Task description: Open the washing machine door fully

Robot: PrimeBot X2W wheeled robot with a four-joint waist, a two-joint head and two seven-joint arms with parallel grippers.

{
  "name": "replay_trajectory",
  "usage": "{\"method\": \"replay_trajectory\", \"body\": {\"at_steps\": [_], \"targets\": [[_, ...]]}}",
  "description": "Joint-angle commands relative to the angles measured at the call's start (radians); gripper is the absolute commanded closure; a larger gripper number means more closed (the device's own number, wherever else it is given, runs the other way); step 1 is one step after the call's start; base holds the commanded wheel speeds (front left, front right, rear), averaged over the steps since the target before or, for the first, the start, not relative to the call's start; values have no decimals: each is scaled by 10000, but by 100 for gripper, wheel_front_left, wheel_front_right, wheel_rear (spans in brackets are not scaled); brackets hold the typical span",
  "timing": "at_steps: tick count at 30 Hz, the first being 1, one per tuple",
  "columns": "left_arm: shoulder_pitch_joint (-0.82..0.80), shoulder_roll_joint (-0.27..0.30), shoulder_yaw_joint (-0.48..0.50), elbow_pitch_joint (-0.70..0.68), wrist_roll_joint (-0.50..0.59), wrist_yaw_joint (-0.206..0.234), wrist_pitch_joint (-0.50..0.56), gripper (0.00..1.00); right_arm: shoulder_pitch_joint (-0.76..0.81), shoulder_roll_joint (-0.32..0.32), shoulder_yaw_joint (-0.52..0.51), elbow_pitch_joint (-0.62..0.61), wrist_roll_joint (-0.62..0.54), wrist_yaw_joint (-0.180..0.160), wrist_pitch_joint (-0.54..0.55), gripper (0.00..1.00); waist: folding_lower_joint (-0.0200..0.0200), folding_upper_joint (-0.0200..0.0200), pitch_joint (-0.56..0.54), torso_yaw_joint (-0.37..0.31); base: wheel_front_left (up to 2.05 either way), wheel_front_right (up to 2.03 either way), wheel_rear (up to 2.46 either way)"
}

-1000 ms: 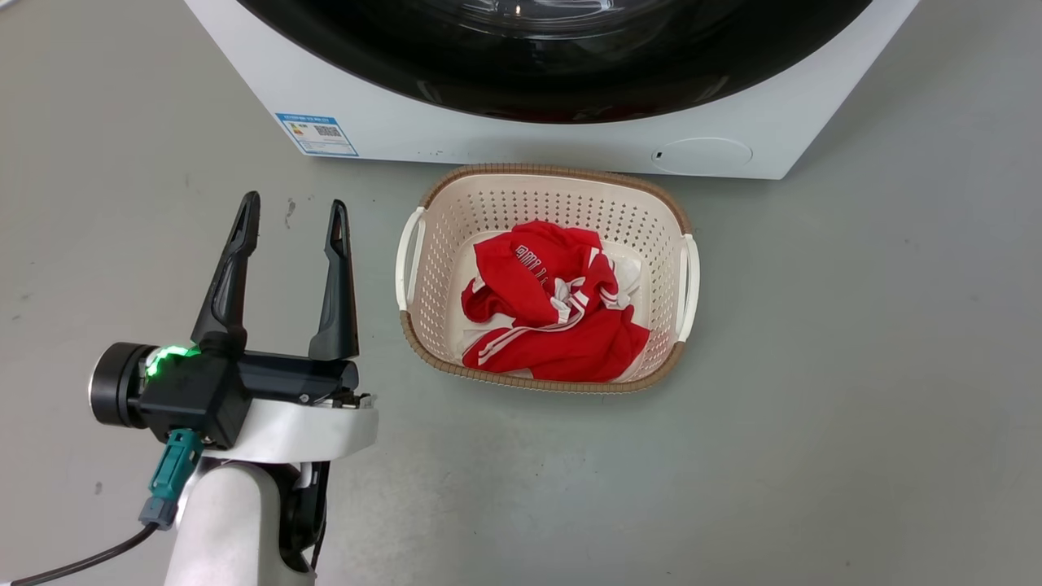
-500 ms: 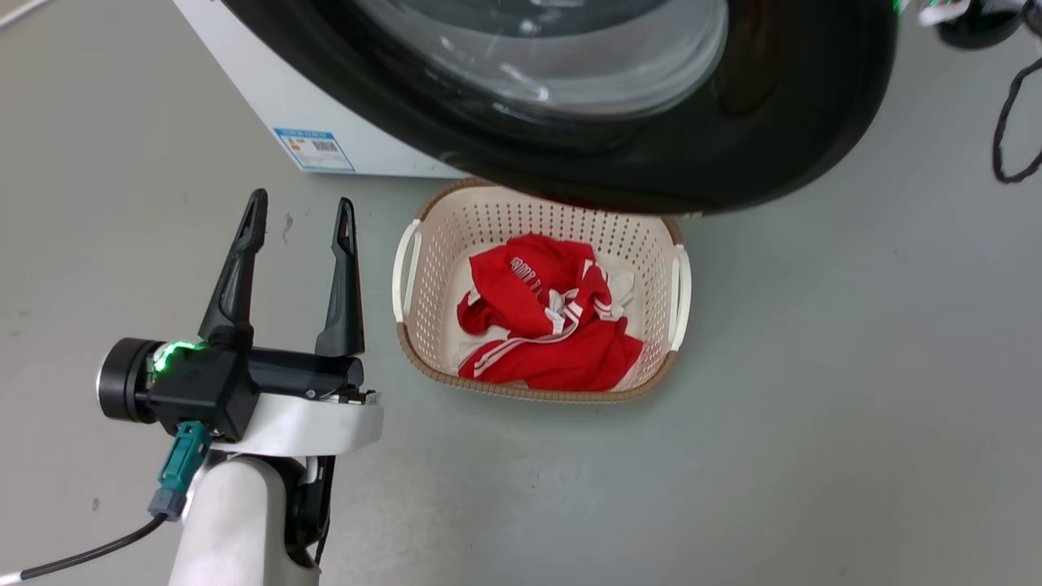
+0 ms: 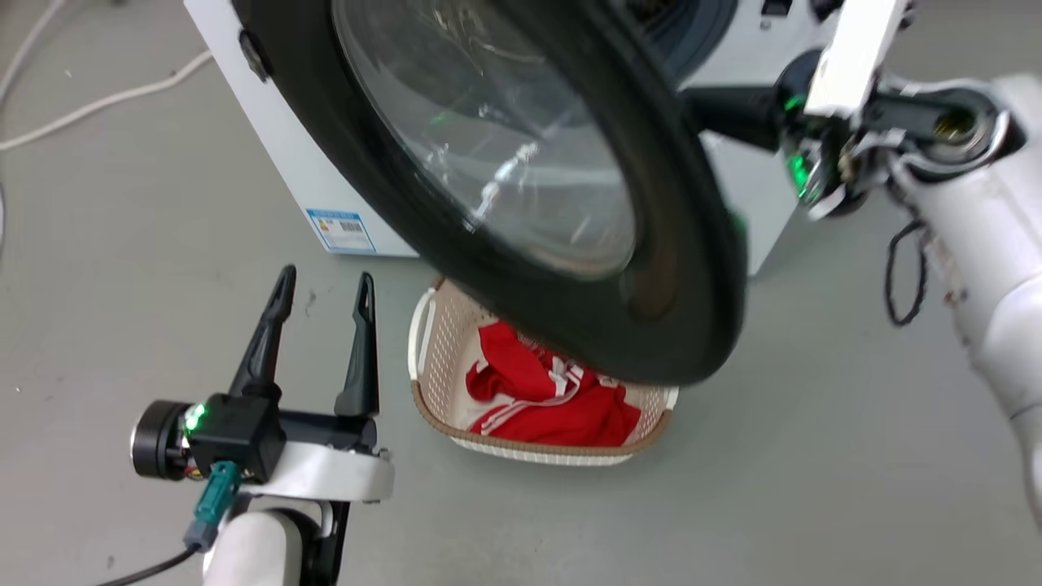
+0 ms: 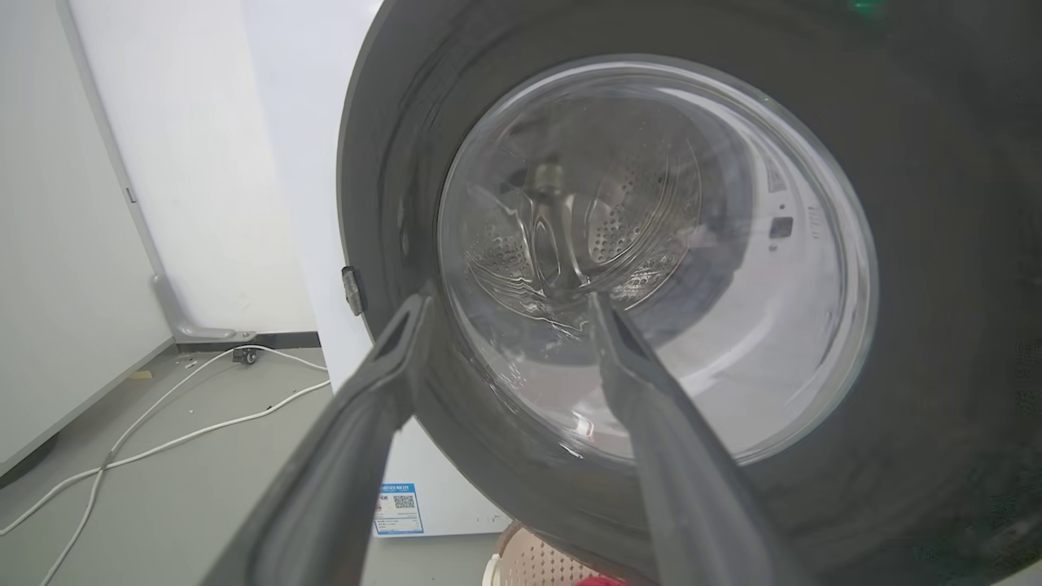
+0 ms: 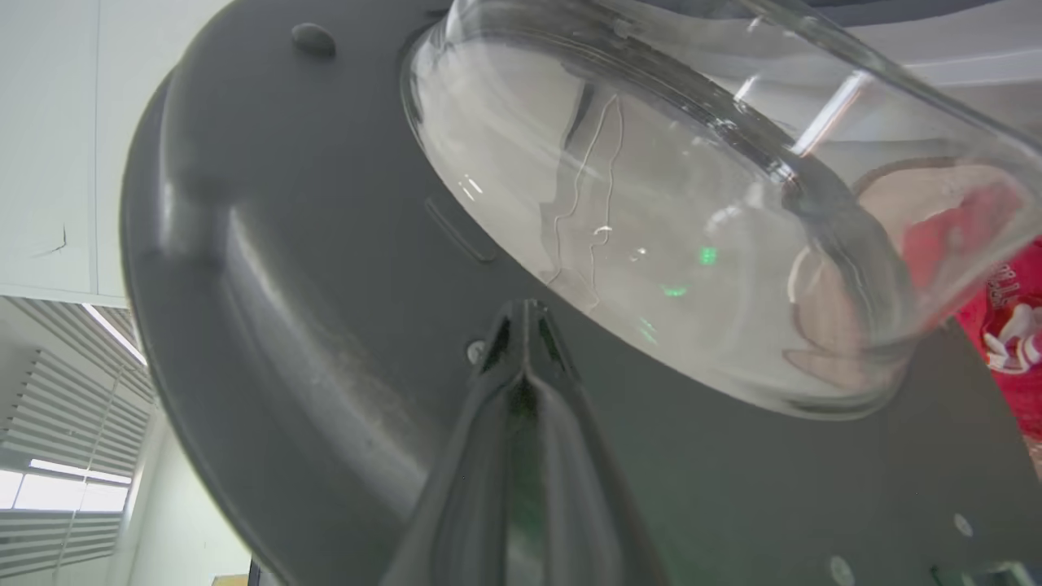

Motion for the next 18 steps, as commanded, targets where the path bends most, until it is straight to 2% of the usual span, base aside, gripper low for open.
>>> {"method": "replay_trajectory", "body": {"at_steps": [1,12,16,18], "targets": [[231,-5,-14,87,76,38,-22,0,486,237,64,-467,111,4,2,100,0,-1,-383,120,0,0,0],[562,-4,-173,354,90,21,-22,0,2165,904,582,-2591,420,4,-109,100,0,-1,-818,515,0,0,0],[653,-6,-261,398,15,87,-22,0,2532,926,765,-3000,446,2,-364,100,0,-1,-902,615,0,0,0],[661,-6,-296,406,-9,106,-22,0,2682,867,656,-3190,414,4,-828,100,0,-1,-924,627,0,0,0]]}}
